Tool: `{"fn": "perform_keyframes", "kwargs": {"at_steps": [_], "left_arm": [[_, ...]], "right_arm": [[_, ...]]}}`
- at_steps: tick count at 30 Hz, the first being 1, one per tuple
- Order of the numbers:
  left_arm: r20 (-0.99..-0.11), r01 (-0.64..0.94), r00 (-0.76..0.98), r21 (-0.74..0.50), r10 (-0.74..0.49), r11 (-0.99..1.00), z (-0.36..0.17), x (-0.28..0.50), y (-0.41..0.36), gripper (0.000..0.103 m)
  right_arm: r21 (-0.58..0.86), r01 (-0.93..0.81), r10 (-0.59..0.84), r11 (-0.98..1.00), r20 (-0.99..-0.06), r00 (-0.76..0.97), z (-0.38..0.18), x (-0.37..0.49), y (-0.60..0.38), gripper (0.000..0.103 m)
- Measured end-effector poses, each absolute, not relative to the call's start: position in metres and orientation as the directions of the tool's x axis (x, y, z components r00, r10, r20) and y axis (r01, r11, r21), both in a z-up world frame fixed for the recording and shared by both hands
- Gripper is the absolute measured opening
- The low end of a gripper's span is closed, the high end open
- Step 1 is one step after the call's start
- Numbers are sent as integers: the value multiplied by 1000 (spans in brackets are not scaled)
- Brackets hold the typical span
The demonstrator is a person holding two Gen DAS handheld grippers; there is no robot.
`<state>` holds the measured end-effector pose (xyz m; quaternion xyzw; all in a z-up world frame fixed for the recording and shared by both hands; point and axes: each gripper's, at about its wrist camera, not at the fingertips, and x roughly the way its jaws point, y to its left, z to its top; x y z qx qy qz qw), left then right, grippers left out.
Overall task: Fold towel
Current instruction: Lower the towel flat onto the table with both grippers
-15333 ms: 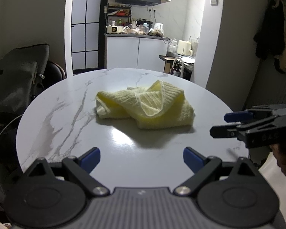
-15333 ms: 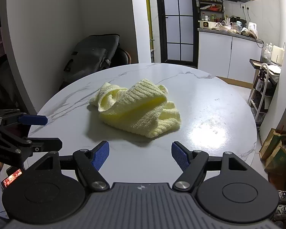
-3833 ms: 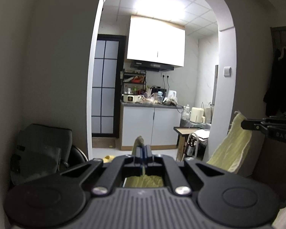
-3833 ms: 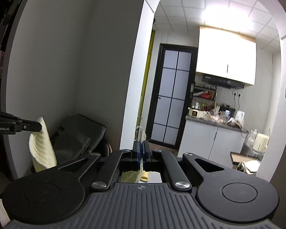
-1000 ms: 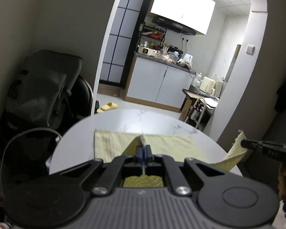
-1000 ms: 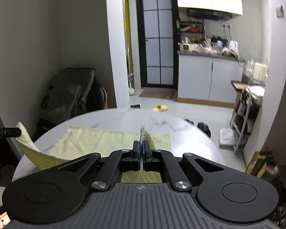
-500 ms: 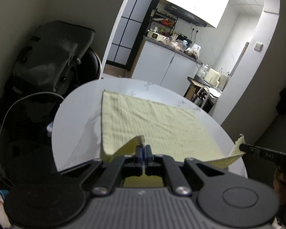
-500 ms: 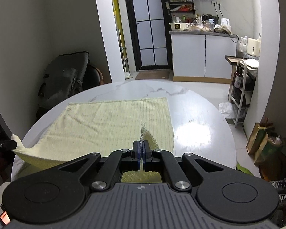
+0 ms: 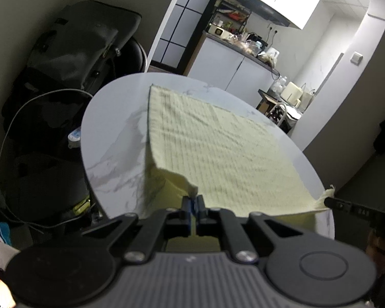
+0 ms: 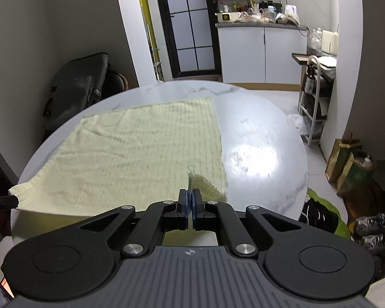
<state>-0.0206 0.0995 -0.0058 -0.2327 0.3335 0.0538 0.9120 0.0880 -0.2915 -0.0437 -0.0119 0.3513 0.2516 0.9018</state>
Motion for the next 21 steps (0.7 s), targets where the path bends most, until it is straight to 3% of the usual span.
{"fn": "perform_keyframes", "kwargs": {"at_steps": [21], "left_arm": [[-687,-311,726,-303,20,901,-19,-36,101,9]], "right_arm": [[131,-430,397,893,-677,619,-61,75,-312,6]]}}
